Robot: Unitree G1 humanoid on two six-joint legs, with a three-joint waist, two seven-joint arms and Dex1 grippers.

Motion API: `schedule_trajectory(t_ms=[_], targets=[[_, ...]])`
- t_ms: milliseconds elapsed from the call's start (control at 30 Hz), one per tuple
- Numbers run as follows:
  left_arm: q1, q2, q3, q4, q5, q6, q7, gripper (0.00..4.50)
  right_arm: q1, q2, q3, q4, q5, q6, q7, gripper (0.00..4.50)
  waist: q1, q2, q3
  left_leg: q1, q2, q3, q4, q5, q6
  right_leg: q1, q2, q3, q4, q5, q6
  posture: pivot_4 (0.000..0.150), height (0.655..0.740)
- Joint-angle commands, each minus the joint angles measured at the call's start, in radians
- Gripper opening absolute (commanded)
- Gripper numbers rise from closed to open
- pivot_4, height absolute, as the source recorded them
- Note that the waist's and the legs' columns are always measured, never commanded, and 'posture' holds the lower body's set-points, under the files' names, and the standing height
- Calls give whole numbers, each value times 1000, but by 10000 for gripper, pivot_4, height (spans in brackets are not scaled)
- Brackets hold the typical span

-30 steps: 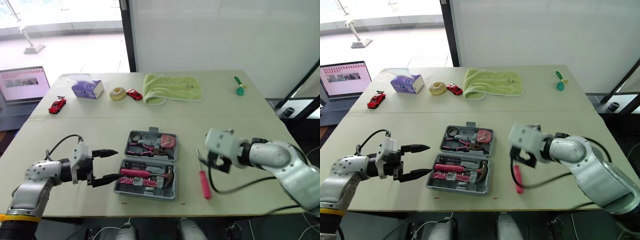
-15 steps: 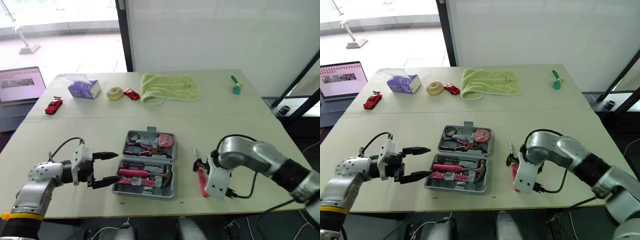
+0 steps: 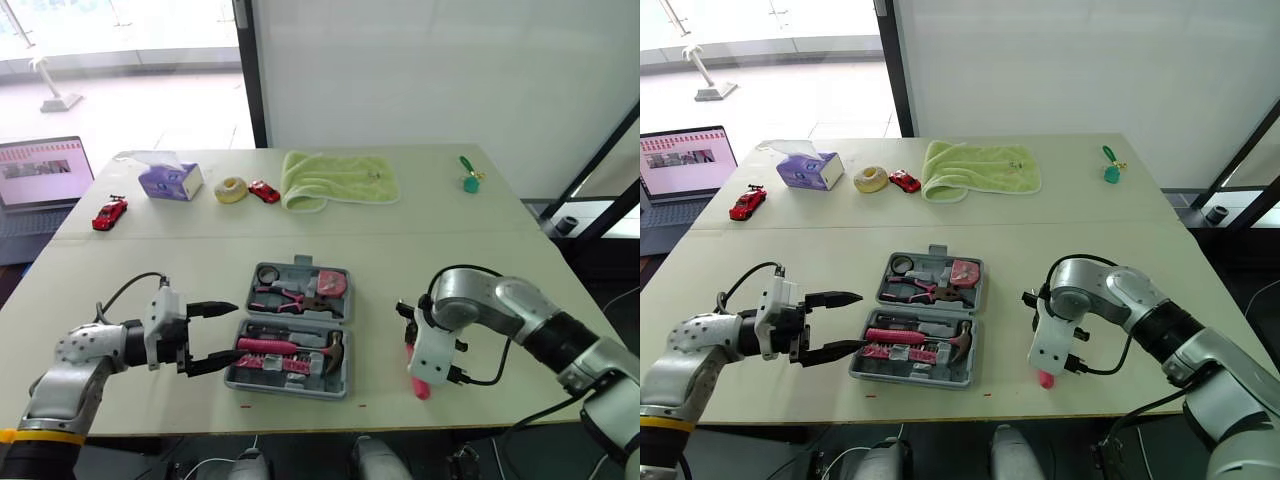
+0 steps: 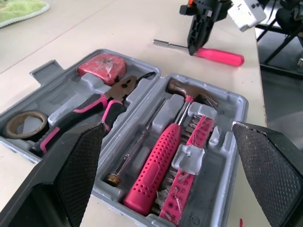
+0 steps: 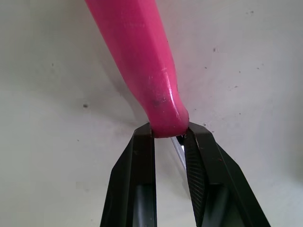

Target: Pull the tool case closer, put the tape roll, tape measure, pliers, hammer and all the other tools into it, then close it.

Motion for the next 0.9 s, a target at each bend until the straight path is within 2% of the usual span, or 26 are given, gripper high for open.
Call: schedule_trajectory(t_ms=[33, 67, 167, 267, 333, 400, 500, 567, 633, 733, 833, 900], targets=[[-18, 2, 10, -1, -5, -10, -2, 45000, 92, -28, -136, -213, 278, 290, 134, 3153, 2, 1, 1, 0, 0, 0, 0, 0, 0, 0, 0, 0, 0, 0, 0, 1500, 7400], [-20, 1, 8, 4, -4, -13, -3, 45000, 118, -31, -183, -277, 351, 408, 166, 3153, 3, 1, 1, -1, 0, 0, 0, 0, 0, 0, 0, 0, 0, 0, 0, 1500, 7400], [-30, -4, 3, 36, 4, -31, -15, 45000, 107, 42, -449, -511, 663, 1215, 152, 3153, -3, 3, 2, 0, 0, 0, 1, 0, 0, 0, 0, 0, 1, 0, 0, 1500, 7400], [-34, -2, 3, 53, 4, -41, -24, 45000, 9, 96, -573, -532, 735, 1845, 55, 3153, 1, 3, 2, 0, 0, -1, 1, 0, -1, 0, 0, 0, 2, 1, 0, 1500, 7400], [-35, -1, 4, 63, 3, -47, -32, 45000, -35, 141, -655, -466, 756, 2141, -40, 3153, 13, 1, 1, 0, 0, -2, 1, 1, -1, 0, 1, -1, 1, 0, -1, 1500, 7400], [-34, 2, 4, 70, 4, -53, -39, 45000, -43, 189, -755, -340, 818, 2227, -154, 3153, 25, 0, 1, -1, 0, -2, 1, 0, -1, -1, 0, -1, -1, -1, -2, 1500, 7400], [-40, 3, 1, 83, 5, -60, -51, 45000, 68, 203, -888, -159, 1031, 2231, -433, 3153, 38, 0, 0, -9, 0, -2, 2, 0, -1, -5, 0, -1, -2, -1, -3, 1500, 7400], [-45, 3, -3, 86, 6, -59, -53, 45000, 172, 236, -990, -116, 1233, 2231, -729, 3153, 48, 1, 1, -17, -1, -2, 3, 0, -1, -13, 0, -1, -2, 1, 0, 1500, 7400], [-46, 3, -4, 83, 6, -57, -54, 45000, 254, 301, -1093, -158, 1386, 2231, -1027, 3153, 47, 2, 1, -19, -1, -2, 3, 0, 0, -16, 0, -1, 0, 1, 0, 1500, 7400], [-42, 3, -6, 62, 2, -42, -49, 45000, 394, 445, -1171, -309, 1654, 2231, -1438, 3153, 45, 2, 0, -18, 0, -3, 0, -1, 2, -17, 2, -1, 2, 0, 0, 1500, 7400], [-39, 4, -5, 62, 4, -43, -49, 45000, 425, 566, -1199, -359, 1806, 2231, -1737, 3153, 20, 2, 0, -17, 0, -3, 1, -1, 2, -16, 2, 0, 2, 1, 0, 1500, 7400], [-37, 3, -4, 62, 5, -44, -48, 45000, 427, 623, -1212, -361, 1849, 2231, -1878, 3153, 8, 2, 0, -17, 0, -2, 2, -1, 2, -15, 2, 1, 2, 1, -1, 1500, 7400]])
